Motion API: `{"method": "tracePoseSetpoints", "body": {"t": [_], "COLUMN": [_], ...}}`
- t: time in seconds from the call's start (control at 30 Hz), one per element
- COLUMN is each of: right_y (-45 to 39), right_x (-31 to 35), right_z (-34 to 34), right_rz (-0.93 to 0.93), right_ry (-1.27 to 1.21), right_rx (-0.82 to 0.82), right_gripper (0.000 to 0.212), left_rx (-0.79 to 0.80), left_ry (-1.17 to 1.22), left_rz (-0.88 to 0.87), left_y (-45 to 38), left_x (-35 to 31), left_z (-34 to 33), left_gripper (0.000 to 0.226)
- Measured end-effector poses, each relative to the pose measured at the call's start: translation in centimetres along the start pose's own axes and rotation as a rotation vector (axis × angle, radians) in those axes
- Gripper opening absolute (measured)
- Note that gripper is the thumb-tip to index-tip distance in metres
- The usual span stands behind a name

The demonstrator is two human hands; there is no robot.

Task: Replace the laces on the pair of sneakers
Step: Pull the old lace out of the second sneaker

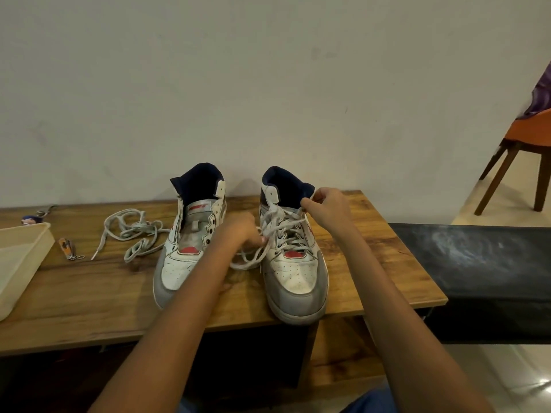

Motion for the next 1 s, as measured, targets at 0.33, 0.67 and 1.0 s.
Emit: {"method": "tracePoseSetpoints", "body": {"t": [0.33, 0.67, 1.0], "right_y": [1.2, 1.4, 1.5], "right_x": [3.9, 3.8, 3.4], "right_z": [1.5, -1.6, -1.5], "right_rz": [0.238, 0.232, 0.095], "right_ry": [0.164, 0.293, -0.029], "right_rx": [-0.281, 0.143, 0.044], "right_gripper": [0.034, 0.038, 0.035], "left_rx": [-0.667, -0.314, -0.565], "left_ry": [0.281, 0.283, 0.261], "left_rz": [-0.317, -0.124, -0.483], "left_y": [1.2, -0.9, -0.7], "left_x": [-2.6, -0.5, -2.7], "left_z": [3.0, 0.9, 2.0], "left_gripper": [0.043, 0.062, 0.030]}}
Point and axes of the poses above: each hand's wrist, its own y-axis away from the middle knuckle, its own z-axis out of the back of the hand, x = y × z, the point moved 4 cm from there along -y, towards the middle knuckle, and after that the axes turned 5 degrees about y, right-handed, at the moved point
